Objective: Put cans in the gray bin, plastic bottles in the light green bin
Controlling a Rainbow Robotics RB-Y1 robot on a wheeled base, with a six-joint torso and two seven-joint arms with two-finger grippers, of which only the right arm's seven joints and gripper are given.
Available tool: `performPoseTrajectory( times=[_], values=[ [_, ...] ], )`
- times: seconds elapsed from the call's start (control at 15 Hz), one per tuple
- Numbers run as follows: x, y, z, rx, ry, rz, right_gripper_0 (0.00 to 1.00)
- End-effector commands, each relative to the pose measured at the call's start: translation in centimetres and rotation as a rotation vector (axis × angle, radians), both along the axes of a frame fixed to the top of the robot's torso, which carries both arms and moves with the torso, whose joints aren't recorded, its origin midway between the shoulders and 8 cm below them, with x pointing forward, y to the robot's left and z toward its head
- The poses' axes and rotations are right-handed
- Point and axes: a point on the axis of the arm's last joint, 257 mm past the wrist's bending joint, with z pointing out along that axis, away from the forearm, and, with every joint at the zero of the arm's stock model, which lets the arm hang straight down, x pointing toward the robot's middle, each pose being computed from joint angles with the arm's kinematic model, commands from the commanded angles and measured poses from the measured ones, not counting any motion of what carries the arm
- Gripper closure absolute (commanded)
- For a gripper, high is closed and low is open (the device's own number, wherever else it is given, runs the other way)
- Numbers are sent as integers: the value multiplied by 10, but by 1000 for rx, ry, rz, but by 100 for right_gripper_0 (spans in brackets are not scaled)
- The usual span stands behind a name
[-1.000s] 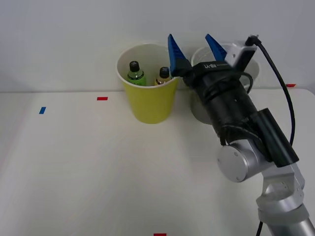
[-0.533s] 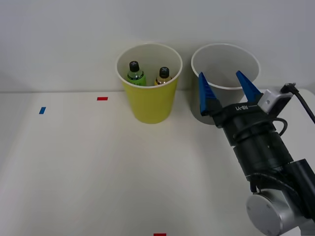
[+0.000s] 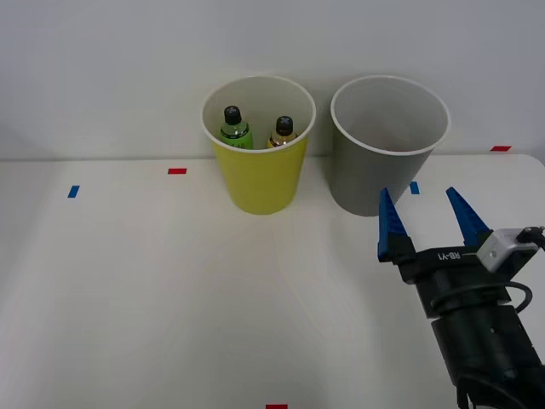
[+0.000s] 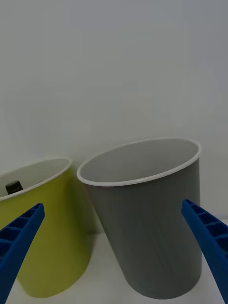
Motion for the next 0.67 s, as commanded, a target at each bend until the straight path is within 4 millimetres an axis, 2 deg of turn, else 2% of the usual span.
performPoseTrajectory(
  times=[0.07, 0.4, 0.67],
  values=[
    [-11, -22, -15, -41, 23, -70, 0],
    [-34, -49, -41, -67, 79, -184, 0],
    [-45, -79, -49, -99, 99, -262, 0]
  ],
)
